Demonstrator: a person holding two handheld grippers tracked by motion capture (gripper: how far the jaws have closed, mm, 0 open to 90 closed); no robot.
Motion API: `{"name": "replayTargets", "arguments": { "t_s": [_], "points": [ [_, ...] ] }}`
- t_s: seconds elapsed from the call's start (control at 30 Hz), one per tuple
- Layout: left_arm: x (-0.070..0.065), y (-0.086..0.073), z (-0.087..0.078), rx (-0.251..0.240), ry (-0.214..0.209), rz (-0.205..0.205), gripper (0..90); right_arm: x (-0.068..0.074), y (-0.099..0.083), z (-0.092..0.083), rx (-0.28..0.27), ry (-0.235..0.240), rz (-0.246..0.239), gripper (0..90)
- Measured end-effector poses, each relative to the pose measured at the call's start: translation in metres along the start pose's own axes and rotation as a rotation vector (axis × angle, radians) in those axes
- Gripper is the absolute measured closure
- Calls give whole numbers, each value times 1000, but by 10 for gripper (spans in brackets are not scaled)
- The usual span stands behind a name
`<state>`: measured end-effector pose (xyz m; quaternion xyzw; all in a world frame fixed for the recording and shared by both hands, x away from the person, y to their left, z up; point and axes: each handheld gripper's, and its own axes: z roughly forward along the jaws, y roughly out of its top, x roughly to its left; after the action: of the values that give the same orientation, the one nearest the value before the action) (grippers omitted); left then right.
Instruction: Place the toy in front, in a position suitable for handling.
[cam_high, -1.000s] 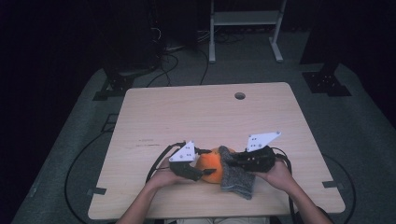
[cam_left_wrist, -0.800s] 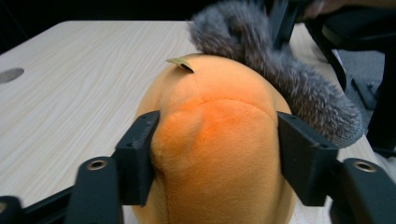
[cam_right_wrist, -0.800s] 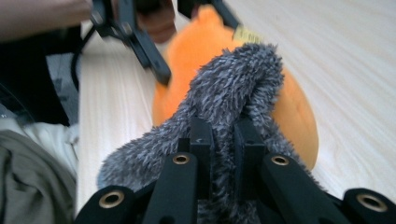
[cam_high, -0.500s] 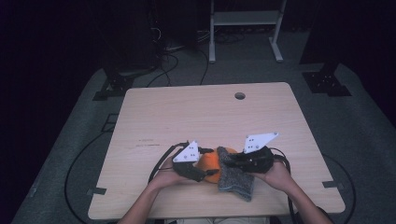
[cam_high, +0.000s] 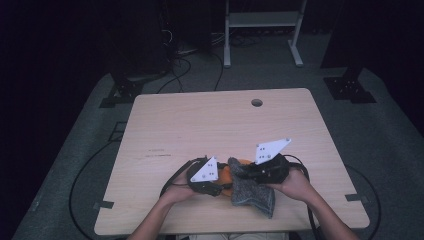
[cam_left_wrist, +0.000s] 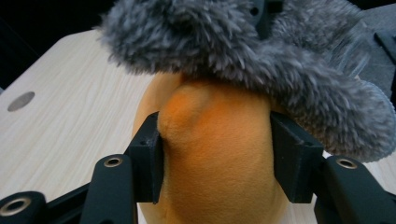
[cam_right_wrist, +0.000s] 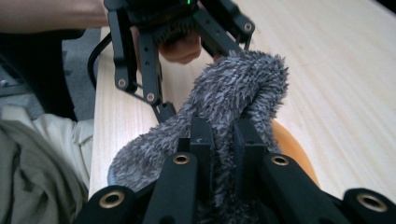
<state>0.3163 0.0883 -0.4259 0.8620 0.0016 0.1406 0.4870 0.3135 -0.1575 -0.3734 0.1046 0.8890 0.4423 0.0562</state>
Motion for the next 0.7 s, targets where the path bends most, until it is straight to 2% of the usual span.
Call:
{"name": "replayTargets", "arguments": {
  "t_s": [0.07,0.13,0.17,0.2,0.27,0.3,0.33,0.4,0.47,0.57,0.63,0.67,0.7],
  "points": [
    [3,-4,-3,-7,-7,-15,446,-7,-7,-7,-41,-3,46,803],
    [4,-7,-4,-13,-13,-34,441,-21,-20,-16,-103,-12,128,803],
    [5,-6,-4,-17,-9,-47,422,-26,-26,-17,-105,-12,166,803],
    [5,-5,-3,-18,-4,-67,365,-28,-31,-14,-93,-14,182,804],
    [5,-1,0,-11,-7,-122,238,-23,-33,-9,-80,-27,170,804],
    [6,1,1,-5,-20,-142,215,-21,-31,-7,-78,-33,156,803],
    [6,1,0,-8,-29,-145,225,-17,-29,-7,-68,-40,140,804],
    [5,-1,-2,-26,-31,-129,313,-17,-30,-9,-61,-47,131,804],
    [5,-3,-2,-29,-32,-114,372,-18,-37,-12,-63,-43,148,804],
    [7,-7,-4,-18,-34,-103,398,-19,-52,-13,-48,-48,174,805],
    [9,-9,-5,-27,-38,-127,395,-20,-63,-14,-36,-53,198,805],
    [9,-9,-5,-42,-45,-156,379,-21,-67,-14,-35,-54,208,805],
    [10,-8,-3,-60,-51,-203,331,-21,-69,-14,-36,-57,216,805]
  ]
}}
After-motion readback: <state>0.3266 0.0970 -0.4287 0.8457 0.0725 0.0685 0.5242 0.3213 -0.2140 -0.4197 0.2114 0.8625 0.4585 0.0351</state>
